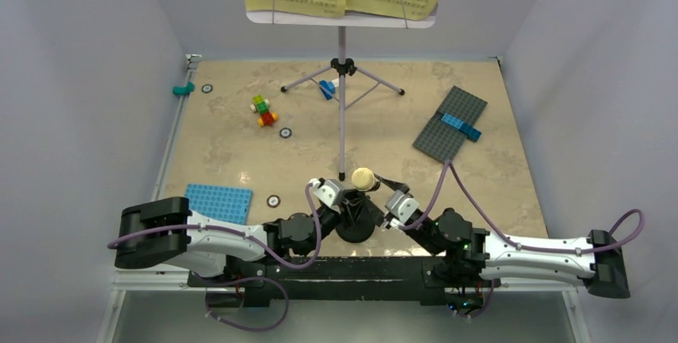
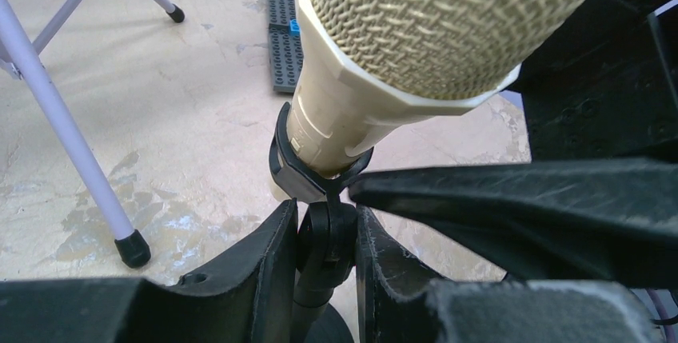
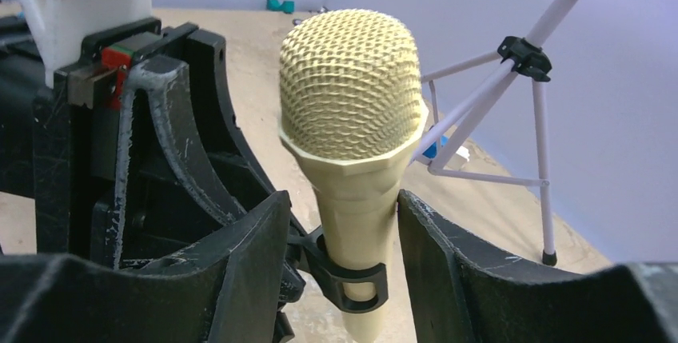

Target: Pack up the instrument practice props

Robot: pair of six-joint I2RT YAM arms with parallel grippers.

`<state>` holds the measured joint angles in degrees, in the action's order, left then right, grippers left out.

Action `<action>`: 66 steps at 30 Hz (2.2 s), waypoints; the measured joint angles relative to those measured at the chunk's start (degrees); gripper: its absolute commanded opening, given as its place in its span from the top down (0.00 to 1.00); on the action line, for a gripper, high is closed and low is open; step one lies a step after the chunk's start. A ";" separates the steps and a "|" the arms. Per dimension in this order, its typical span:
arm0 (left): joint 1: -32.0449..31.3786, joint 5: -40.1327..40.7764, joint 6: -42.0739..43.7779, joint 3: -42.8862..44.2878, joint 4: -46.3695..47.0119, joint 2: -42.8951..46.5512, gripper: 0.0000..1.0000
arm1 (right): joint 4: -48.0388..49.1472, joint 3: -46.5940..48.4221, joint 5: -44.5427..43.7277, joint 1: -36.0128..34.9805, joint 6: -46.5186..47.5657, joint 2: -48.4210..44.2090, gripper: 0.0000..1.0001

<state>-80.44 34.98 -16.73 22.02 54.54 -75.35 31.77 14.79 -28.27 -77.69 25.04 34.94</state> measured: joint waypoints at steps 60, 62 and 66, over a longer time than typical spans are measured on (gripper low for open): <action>-2.86 3.52 0.22 4.79 -0.85 -5.44 1.00 | 5.62 4.37 -12.98 0.59 11.78 6.56 1.00; -3.32 3.98 0.35 4.79 -0.98 -5.44 1.00 | 7.39 6.19 -16.13 1.81 14.64 5.44 1.00; -3.61 4.46 0.39 4.79 -1.03 -5.44 1.00 | 10.95 8.59 -19.15 2.23 17.77 3.63 1.00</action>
<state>-84.05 39.44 -16.34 26.81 53.52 -80.79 42.72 23.38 -47.42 -75.46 42.81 38.57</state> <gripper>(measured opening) 0.321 0.425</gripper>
